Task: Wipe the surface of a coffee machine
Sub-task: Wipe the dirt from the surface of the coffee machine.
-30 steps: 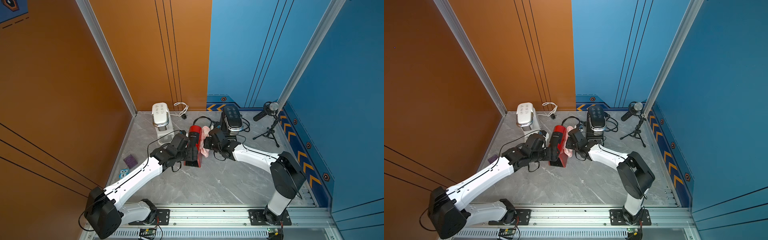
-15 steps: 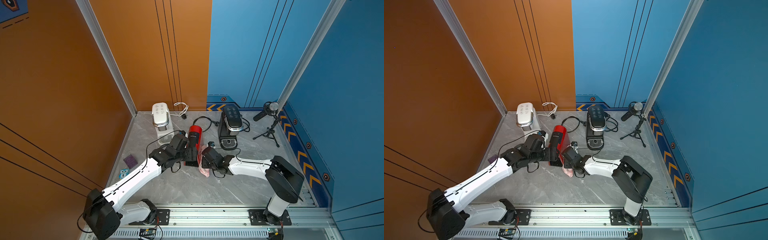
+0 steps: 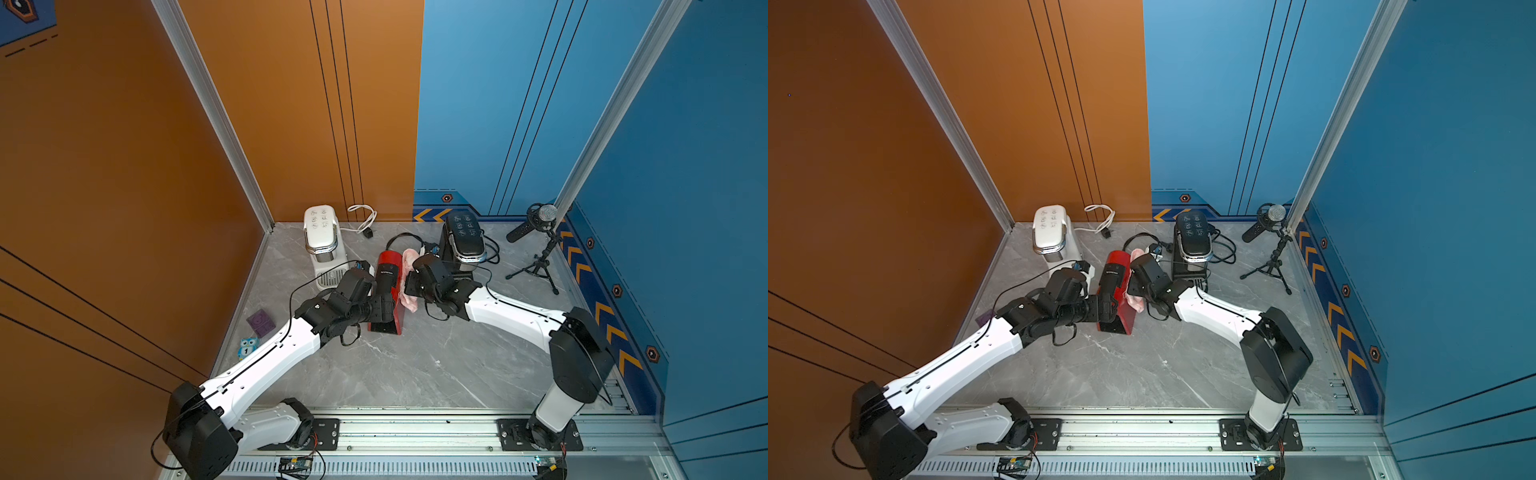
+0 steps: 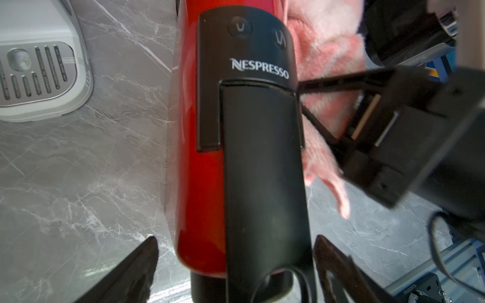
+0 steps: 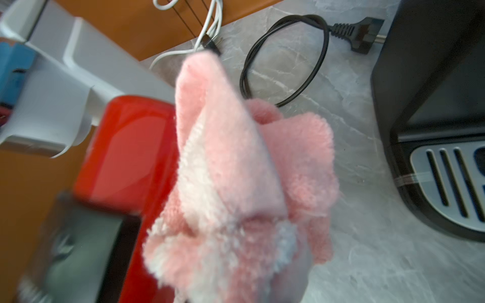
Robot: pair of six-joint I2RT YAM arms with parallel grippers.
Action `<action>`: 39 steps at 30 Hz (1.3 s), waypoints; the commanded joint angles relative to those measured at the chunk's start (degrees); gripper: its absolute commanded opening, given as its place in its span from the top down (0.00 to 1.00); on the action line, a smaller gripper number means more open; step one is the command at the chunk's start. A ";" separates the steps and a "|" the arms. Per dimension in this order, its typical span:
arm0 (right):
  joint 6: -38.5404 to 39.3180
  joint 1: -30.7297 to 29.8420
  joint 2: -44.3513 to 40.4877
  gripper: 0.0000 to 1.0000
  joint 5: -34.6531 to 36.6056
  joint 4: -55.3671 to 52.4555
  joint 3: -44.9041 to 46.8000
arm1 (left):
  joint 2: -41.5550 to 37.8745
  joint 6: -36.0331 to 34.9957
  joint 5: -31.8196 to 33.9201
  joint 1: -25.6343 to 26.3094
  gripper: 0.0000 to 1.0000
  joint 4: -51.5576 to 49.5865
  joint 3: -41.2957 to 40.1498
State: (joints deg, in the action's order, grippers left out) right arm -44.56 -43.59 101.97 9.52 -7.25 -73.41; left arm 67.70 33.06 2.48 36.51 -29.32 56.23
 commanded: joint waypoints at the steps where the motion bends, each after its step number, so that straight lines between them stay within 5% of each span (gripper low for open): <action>1: 0.32 -1.24 5.39 1.00 -1.87 1.75 -2.09 | 0.23 0.41 -0.97 0.47 0.07 -0.21 0.03; 11: -7.74 -8.25 6.44 1.00 -7.64 16.07 15.54 | 0.32 -0.27 -1.82 0.84 0.07 -0.21 1.24; 18: -12.57 -10.29 -2.45 1.00 -14.43 27.58 26.14 | -0.78 -0.27 -1.69 1.22 0.07 -0.21 1.35; 27: -1.99 -7.02 -18.51 1.00 -6.40 3.64 20.67 | -6.36 -2.49 -2.60 0.19 0.05 -0.27 2.43; 31: 2.07 -4.84 -24.18 1.00 -2.49 -4.05 20.89 | -11.26 -2.20 -3.11 -5.89 0.05 -0.47 -1.86; 35: 4.34 -3.02 -29.96 1.00 -1.15 -8.19 22.45 | -16.55 2.11 -0.09 -13.23 0.13 -0.64 -8.12; 39: 4.74 -1.85 -32.81 1.00 -3.07 -9.20 24.24 | -17.02 5.48 -0.06 -17.01 0.36 -0.50 -12.77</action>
State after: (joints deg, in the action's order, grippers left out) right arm -42.28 -45.80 70.67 6.09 -11.70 -50.68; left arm 49.89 36.21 1.48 20.73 -28.86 45.71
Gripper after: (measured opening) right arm 0.164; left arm 0.690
